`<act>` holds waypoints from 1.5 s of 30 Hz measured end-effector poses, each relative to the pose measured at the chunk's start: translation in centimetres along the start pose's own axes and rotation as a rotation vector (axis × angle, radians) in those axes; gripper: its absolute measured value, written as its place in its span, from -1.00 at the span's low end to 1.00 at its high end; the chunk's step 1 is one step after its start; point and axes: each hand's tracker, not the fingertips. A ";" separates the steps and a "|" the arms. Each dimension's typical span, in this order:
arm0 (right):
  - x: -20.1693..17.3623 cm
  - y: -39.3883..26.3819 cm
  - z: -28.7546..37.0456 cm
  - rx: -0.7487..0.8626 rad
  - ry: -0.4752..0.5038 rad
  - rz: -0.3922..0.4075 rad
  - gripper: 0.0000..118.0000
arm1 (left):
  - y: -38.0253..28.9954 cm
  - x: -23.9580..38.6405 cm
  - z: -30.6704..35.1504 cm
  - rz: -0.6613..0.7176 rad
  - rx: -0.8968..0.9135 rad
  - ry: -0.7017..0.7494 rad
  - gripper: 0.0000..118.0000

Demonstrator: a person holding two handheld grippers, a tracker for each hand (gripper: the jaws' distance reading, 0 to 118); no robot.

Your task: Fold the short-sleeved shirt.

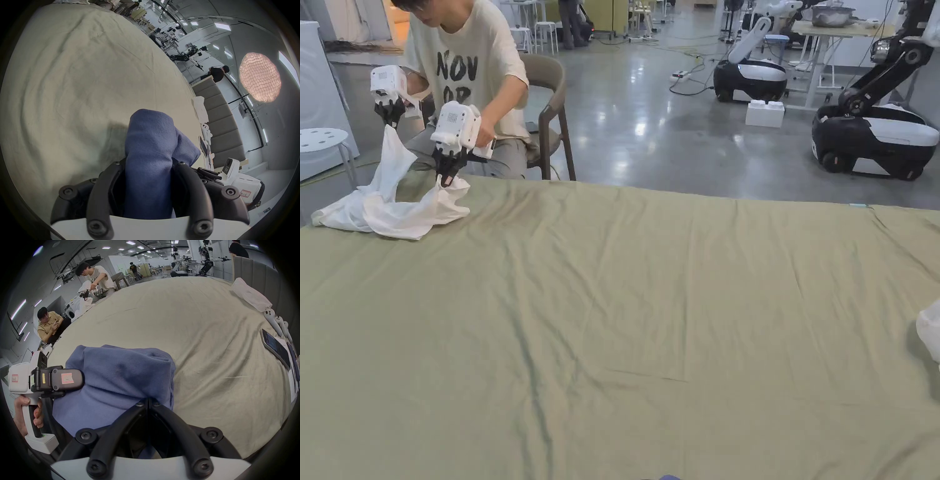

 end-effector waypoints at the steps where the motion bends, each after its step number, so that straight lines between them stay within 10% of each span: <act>1: 0.0 0.0 0.0 0.001 0.000 -0.005 -1.00 | 0.0 0.2 0.0 -0.009 -0.001 0.009 -0.35; 8: -0.6 2.3 5.3 0.144 0.092 0.025 -1.00 | 1.7 1.7 5.9 -0.077 0.128 -0.079 -0.44; 18: 0.3 2.0 13.7 0.215 0.189 -0.062 -1.00 | 13.8 -13.1 24.4 0.076 0.255 0.333 -0.45; 23: 1.0 1.1 15.5 0.226 0.098 0.016 -1.00 | 17.2 -17.9 27.1 0.188 0.348 0.464 -0.43; 27: 1.5 1.0 15.5 0.237 0.088 -0.001 -1.00 | 17.3 -20.1 25.9 0.205 0.308 0.665 0.40; 32: 0.8 3.0 15.8 0.255 0.065 0.049 -1.00 | 18.4 -14.0 28.8 -0.118 0.331 0.851 0.47; 45: -2.6 7.2 22.7 0.660 -0.025 0.144 -1.00 | 8.5 12.7 31.4 -0.842 0.822 0.599 0.42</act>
